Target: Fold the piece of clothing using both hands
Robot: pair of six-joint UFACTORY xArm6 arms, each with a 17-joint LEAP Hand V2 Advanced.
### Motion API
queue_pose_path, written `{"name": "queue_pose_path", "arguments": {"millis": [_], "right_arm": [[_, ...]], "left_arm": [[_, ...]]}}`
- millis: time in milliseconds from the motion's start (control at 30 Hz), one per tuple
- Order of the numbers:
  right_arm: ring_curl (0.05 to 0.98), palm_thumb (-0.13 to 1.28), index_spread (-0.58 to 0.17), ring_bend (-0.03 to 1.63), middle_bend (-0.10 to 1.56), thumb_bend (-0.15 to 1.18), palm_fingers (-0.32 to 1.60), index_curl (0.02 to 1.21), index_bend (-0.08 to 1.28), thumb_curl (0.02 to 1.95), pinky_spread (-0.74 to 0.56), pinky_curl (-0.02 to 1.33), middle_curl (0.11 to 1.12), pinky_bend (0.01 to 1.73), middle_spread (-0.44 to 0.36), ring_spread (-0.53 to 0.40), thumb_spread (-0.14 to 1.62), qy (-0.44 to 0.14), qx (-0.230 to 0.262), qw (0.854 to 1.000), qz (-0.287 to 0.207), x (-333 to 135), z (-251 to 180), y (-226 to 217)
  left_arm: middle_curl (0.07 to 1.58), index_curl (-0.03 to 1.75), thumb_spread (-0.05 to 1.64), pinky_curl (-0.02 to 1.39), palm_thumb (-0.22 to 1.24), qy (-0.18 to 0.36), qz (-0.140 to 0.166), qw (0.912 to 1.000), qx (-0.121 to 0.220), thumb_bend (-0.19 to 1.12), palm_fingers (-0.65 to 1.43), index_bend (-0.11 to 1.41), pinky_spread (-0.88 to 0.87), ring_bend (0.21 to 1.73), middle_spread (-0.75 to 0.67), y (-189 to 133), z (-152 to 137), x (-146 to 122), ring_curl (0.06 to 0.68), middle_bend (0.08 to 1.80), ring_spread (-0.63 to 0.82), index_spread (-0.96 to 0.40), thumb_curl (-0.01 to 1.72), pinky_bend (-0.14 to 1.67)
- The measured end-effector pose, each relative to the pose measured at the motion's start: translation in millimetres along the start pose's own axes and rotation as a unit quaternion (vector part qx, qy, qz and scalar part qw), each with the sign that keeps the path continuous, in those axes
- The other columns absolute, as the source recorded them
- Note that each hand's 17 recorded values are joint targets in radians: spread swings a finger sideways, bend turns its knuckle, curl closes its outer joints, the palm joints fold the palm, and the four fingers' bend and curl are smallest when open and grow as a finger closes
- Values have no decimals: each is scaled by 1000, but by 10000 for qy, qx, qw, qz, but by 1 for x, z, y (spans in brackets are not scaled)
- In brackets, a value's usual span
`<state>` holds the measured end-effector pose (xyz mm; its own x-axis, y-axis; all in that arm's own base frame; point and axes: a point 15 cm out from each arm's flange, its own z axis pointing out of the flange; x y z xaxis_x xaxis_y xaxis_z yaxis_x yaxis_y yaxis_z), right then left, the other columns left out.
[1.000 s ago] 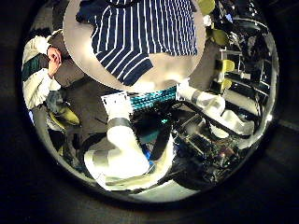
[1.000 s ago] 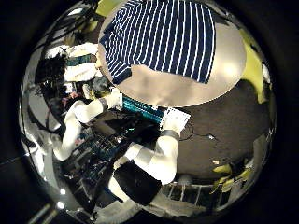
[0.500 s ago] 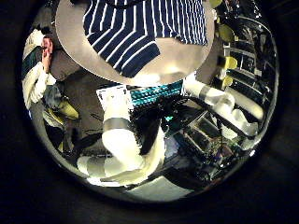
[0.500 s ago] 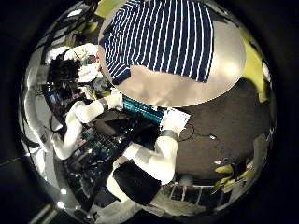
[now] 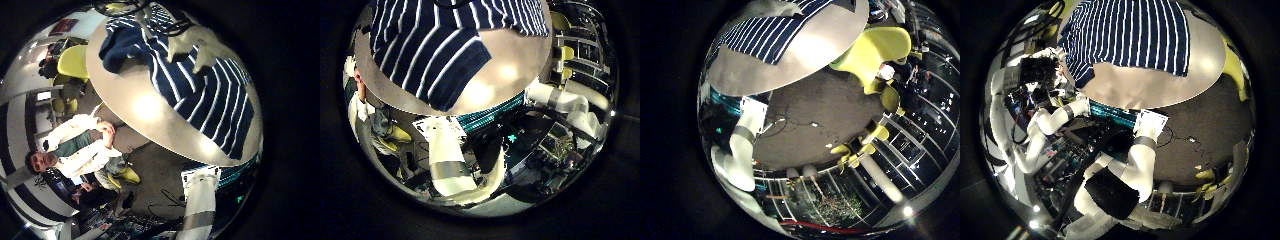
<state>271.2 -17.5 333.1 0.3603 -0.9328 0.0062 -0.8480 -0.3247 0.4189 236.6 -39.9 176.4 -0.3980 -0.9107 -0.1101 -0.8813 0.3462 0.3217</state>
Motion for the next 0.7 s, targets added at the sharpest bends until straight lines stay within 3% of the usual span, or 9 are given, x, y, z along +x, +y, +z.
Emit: {"name": "queue_pose_path", "arguments": {"millis": [133,267,700], "right_arm": [[225,204,-291,598,255,-11,174,283,159,204,343,173,362,651,89,178,1312,14,2,10000,64,-2,-2,0],[227,205,-290,603,254,-11,181,282,158,201,343,178,362,644,83,183,1315,24,0,9999,97,-3,-4,0],[229,194,-283,595,256,-11,187,282,160,194,356,192,364,627,82,187,1327,-31,-168,9998,112,-6,-3,12]], "left_arm": [[351,284,884,359,90,-50,150,9997,-184,-33,-54,133,455,744,413,-1,17,7,182,217,472,104,298,489],[347,268,869,346,95,-90,183,9997,-134,-30,-33,145,483,717,438,-5,28,8,176,207,505,134,305,476],[390,280,858,315,181,-453,212,9987,-110,-33,105,154,468,695,247,-13,47,18,174,294,450,142,323,428]]}}
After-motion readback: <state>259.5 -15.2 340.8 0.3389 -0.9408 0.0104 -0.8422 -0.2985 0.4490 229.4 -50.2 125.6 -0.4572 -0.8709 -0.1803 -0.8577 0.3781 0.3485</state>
